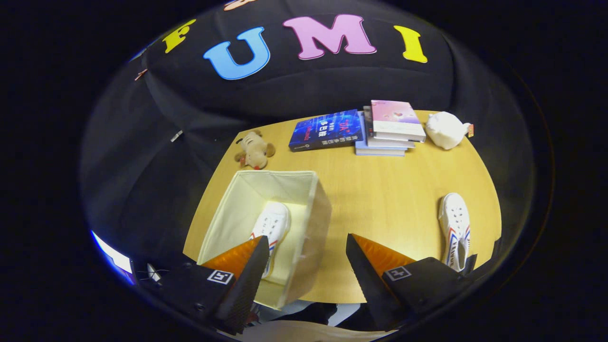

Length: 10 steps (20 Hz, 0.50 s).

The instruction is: Open the storage box then place both shoes into the box .Put the left shoe in first, then the right shoe, with the right side of both shoes facing outward in a uniform manner.

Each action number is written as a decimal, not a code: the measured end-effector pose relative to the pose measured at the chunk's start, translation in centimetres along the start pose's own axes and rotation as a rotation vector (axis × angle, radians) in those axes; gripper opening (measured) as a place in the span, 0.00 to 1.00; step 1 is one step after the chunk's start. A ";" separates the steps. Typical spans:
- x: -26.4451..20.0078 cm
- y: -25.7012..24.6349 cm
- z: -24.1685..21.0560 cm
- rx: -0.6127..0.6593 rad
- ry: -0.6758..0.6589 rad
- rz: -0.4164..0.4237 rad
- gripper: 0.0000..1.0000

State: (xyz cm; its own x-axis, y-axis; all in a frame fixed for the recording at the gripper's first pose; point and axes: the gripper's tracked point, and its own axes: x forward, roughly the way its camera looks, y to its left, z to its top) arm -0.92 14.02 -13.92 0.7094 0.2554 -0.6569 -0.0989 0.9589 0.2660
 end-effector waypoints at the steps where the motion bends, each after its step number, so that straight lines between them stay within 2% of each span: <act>1: -0.6 -1.9 0.1 0.004 -0.007 -0.017 0.99; 10: -3.0 -19.2 -1.6 0.045 0.018 -0.164 0.99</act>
State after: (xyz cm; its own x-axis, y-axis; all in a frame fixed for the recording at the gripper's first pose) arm -2.24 -4.93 -18.15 0.7007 0.0985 -0.7066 0.0491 0.9814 0.1855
